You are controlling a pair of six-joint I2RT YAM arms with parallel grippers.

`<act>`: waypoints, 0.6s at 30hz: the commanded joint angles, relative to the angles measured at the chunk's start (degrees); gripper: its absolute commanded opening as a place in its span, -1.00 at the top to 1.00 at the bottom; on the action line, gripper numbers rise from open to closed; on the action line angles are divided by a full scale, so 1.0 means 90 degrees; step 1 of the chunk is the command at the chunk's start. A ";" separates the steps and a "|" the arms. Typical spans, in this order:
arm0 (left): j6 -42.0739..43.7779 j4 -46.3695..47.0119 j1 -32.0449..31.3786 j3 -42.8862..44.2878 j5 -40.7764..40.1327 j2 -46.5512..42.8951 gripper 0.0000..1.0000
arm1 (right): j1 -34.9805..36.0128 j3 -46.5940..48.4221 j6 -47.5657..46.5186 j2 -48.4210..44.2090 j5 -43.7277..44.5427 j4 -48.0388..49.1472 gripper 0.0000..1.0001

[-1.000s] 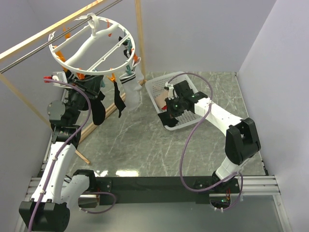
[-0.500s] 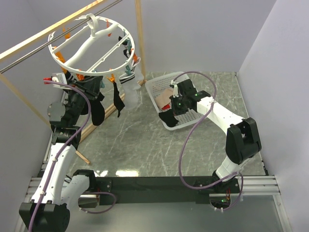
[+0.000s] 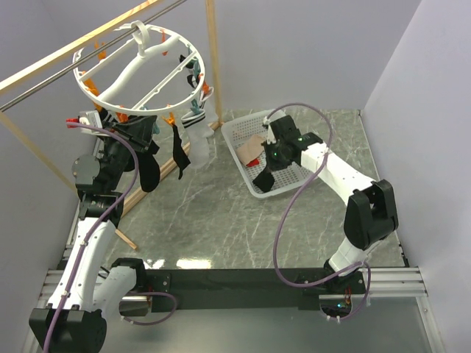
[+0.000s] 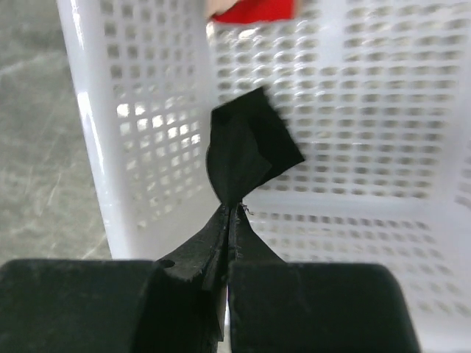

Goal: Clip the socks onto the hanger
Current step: Pick up the sock from the bin.

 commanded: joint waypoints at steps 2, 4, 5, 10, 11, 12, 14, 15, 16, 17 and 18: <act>0.0040 0.0224 -0.0022 0.0016 -0.0040 -0.0104 0.86 | -0.0081 0.1160 0.0079 -0.0243 0.1214 -0.0464 1.00; 0.0040 0.0224 -0.0022 0.0016 -0.0030 -0.0105 0.86 | -0.0110 0.1695 0.0050 -0.0234 0.1603 -0.0727 1.00; 0.0040 0.0224 -0.0032 0.0026 -0.0030 -0.0114 0.86 | -0.0120 0.1863 0.0002 -0.0224 0.1703 -0.0902 1.00; 0.0079 0.0205 -0.0022 0.0026 -0.0040 -0.0134 0.86 | -0.0101 0.2334 -0.0291 -0.0078 0.2445 -0.1090 1.00; 0.0079 0.0204 -0.0022 0.0026 -0.0050 -0.0134 0.86 | -0.0101 0.2295 -0.0302 -0.0058 0.2639 -0.1080 1.00; 0.0088 0.0195 -0.0022 0.0026 -0.0050 -0.0143 0.86 | -0.0101 0.2256 -0.0311 -0.0038 0.2689 -0.1051 1.00; 0.0108 0.0165 -0.0032 0.0036 -0.0050 -0.0144 0.86 | -0.0062 0.2129 -0.0331 0.0098 0.2690 -0.1041 1.00; 0.0118 0.0156 -0.0032 0.0045 -0.0050 -0.0124 0.86 | -0.0033 0.2070 -0.0350 0.0157 0.2680 -0.1002 1.00; 0.0137 0.0146 -0.0022 0.0065 -0.0040 -0.0124 0.86 | 0.0006 0.1934 -0.0379 0.0244 0.2670 -0.0973 1.00; 0.0137 0.0146 -0.0022 0.0065 -0.0050 -0.0114 0.86 | 0.0065 0.1846 -0.0389 0.0293 0.2641 -0.0934 1.00; 0.0137 0.0146 -0.0022 0.0065 -0.0059 -0.0105 0.86 | 0.0162 0.1700 -0.0361 0.0410 0.2583 -0.0856 1.00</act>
